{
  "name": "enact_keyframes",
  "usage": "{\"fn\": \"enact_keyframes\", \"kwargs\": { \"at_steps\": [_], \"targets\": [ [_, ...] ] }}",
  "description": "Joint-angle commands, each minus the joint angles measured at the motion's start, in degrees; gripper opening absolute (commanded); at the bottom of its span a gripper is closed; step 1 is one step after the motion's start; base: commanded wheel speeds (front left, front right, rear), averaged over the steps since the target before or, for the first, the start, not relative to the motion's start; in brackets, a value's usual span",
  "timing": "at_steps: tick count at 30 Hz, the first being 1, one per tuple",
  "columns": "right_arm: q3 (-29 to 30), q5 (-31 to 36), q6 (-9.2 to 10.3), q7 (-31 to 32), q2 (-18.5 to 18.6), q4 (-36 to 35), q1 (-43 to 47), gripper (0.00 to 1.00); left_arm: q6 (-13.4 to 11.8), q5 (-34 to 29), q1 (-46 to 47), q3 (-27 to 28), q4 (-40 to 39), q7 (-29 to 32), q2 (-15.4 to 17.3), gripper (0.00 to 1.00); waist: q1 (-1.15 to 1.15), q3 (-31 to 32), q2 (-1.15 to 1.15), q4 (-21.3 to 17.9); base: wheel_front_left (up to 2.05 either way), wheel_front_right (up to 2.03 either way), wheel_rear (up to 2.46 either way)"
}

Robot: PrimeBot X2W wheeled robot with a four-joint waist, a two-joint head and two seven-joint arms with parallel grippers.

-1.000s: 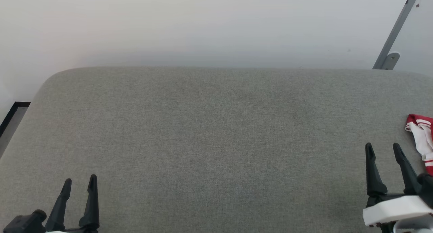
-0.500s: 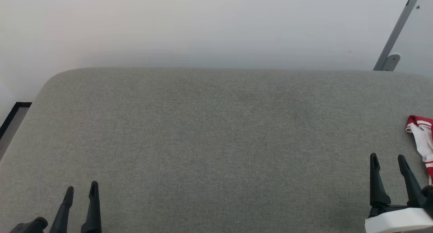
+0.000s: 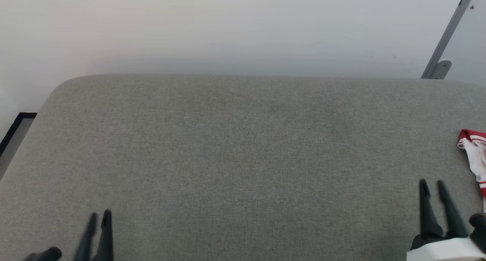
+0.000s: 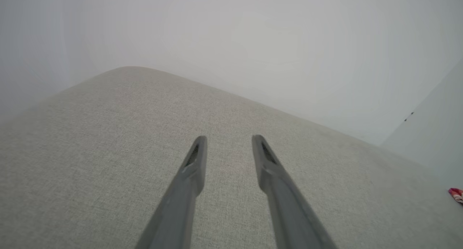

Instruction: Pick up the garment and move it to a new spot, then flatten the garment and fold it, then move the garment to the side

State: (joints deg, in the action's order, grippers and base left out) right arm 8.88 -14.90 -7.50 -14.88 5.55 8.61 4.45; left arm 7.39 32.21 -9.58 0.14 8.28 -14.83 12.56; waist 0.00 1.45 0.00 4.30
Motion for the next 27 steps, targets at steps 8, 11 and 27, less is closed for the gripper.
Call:
{"fn": "enact_keyframes", "kwargs": {
  "at_steps": [8,11,27],
  "targets": [
    [0.1,-7.6,0.00,2.4,-0.3,1.0,-1.3,0.00,0.0,6.0,1.5,0.5,0.7,2.0,-1.0,0.00,0.00,-0.1,0.00,-0.2,0.00,0.00,0.00],
    [-0.1,-10.6,0.00,3.2,-0.4,1.1,-1.7,0.00,0.0,8.4,2.2,0.8,0.9,2.9,-1.3,0.00,0.00,-0.1,0.00,-0.3,0.00,0.00,0.00],
    [-0.7,-24.3,0.00,6.8,-0.8,1.7,-3.5,0.00,0.0,19.1,5.1,1.8,1.9,6.5,-2.9,0.00,0.00,-0.3,0.00,-0.9,0.00,0.00,0.00]
  ]
}}
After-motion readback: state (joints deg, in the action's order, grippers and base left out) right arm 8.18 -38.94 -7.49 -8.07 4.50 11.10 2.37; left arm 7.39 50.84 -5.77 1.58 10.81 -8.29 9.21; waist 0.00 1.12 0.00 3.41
